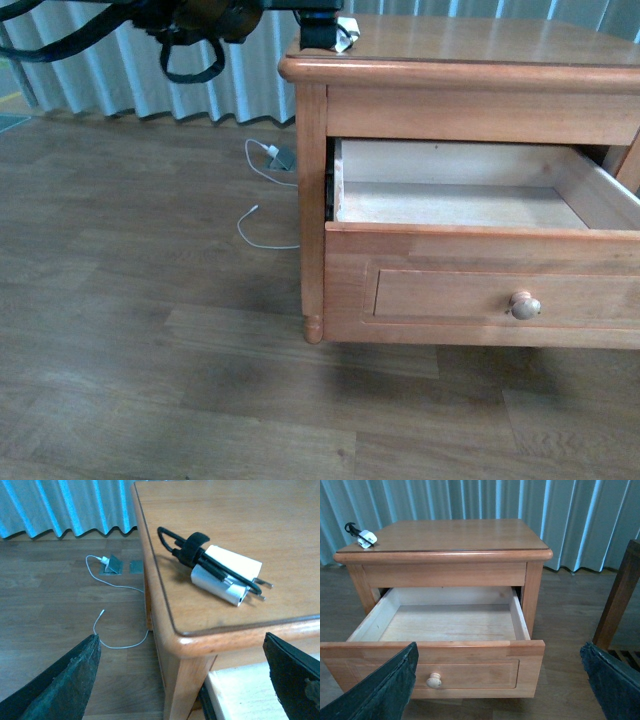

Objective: Put charger into drawer

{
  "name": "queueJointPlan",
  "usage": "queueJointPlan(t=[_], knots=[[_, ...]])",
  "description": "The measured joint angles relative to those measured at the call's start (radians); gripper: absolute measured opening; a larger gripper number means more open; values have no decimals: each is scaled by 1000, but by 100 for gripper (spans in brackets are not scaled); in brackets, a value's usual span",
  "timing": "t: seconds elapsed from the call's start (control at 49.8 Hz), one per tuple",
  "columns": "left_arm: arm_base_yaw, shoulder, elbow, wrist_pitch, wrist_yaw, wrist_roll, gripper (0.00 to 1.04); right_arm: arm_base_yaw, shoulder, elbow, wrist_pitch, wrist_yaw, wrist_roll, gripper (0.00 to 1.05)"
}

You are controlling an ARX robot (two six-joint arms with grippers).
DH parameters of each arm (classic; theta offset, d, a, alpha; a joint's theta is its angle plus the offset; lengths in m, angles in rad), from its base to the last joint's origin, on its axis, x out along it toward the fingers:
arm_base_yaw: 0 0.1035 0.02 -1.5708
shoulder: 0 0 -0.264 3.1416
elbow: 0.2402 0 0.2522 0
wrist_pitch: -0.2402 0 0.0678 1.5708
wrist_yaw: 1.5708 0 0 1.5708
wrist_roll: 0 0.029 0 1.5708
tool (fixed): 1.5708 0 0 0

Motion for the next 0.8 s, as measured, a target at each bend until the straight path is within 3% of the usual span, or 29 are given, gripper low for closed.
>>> queueJointPlan(t=[0.401, 0.803], knots=[[-51, 292, 459, -167, -55, -6, 99, 0, 0, 0, 0, 0, 0, 97], [-56, 451, 723, -290, -76, -9, 99, 0, 0, 0, 0, 0, 0, 97]])
